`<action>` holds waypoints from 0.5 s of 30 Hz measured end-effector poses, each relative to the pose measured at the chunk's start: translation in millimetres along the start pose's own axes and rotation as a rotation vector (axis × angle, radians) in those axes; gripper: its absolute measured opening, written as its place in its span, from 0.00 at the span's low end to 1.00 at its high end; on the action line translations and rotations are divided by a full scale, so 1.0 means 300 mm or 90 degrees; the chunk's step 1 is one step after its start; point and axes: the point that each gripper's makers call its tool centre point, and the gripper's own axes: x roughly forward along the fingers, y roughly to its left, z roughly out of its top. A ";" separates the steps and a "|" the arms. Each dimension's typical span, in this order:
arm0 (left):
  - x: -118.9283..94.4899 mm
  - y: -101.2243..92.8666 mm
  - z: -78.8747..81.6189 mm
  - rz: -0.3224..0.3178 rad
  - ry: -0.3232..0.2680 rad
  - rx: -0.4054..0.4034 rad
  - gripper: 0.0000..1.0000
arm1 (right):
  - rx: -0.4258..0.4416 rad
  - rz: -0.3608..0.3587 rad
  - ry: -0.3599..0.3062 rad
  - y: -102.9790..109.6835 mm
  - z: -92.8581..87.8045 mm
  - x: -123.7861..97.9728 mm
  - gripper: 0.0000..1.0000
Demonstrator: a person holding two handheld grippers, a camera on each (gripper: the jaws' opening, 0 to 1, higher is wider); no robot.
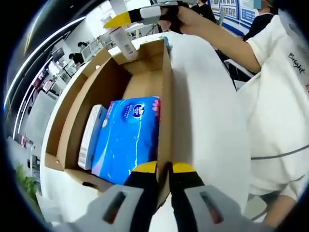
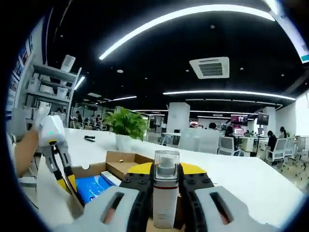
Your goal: Operate the shoe box by opening the lid, removing the specified soft item, and placing it in the target area until the item is outside and the box remains undamaged.
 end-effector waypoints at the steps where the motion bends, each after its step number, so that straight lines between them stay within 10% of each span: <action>1: 0.000 0.000 0.000 0.000 -0.002 0.002 0.08 | 0.003 0.005 -0.008 0.003 0.012 -0.007 0.18; 15: 0.002 0.019 -0.005 0.001 -0.008 0.008 0.08 | 0.014 0.008 -0.039 0.021 0.056 -0.052 0.18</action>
